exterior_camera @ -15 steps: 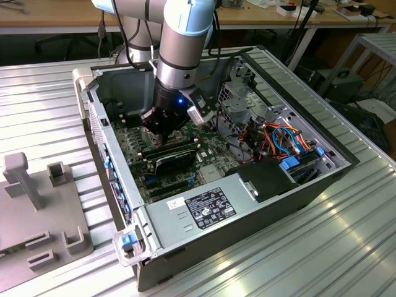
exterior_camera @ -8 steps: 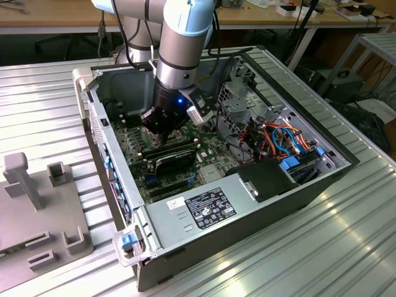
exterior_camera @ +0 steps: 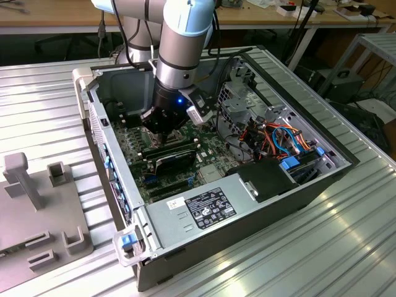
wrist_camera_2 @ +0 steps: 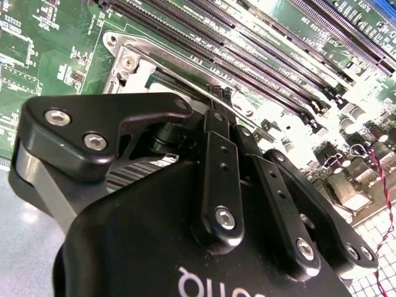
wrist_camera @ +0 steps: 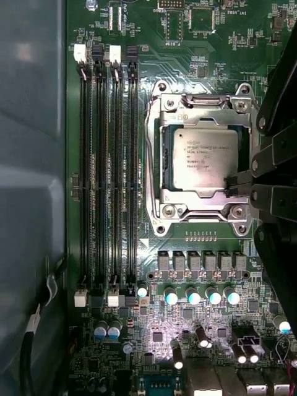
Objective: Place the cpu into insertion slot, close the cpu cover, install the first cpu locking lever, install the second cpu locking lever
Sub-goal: 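Install the second cpu locking lever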
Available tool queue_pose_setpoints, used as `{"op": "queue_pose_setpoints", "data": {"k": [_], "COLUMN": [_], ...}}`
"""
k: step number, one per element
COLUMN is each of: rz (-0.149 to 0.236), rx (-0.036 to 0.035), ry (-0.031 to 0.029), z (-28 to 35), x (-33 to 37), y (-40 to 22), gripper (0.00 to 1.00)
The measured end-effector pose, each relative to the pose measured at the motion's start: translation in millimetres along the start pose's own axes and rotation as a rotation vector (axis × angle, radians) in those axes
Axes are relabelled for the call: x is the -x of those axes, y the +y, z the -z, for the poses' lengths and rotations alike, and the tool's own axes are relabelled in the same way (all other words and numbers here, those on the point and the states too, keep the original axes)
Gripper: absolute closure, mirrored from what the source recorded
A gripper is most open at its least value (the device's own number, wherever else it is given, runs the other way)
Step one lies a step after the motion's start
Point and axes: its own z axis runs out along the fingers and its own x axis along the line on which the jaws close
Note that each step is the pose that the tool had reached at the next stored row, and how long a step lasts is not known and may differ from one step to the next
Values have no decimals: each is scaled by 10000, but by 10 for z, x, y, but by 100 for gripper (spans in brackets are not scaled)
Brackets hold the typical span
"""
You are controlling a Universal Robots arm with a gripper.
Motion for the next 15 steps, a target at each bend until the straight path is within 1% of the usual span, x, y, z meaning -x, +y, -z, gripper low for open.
{"op": "queue_pose_setpoints", "data": {"k": [1,3,4,5,7,14,15], "rz": [-1,1,0,2,2,1,2], "rx": [2,71,36,39,37,44,45], "ry": [-1,-39,-23,-24,-23,-27,-26], "z": [8,41,94,121,146,266,268], "x": [2,19,45,74,80,78,82], "y": [4,13,6,7,8,22,24], "gripper": [89,89,89,89,89,89,89]}}
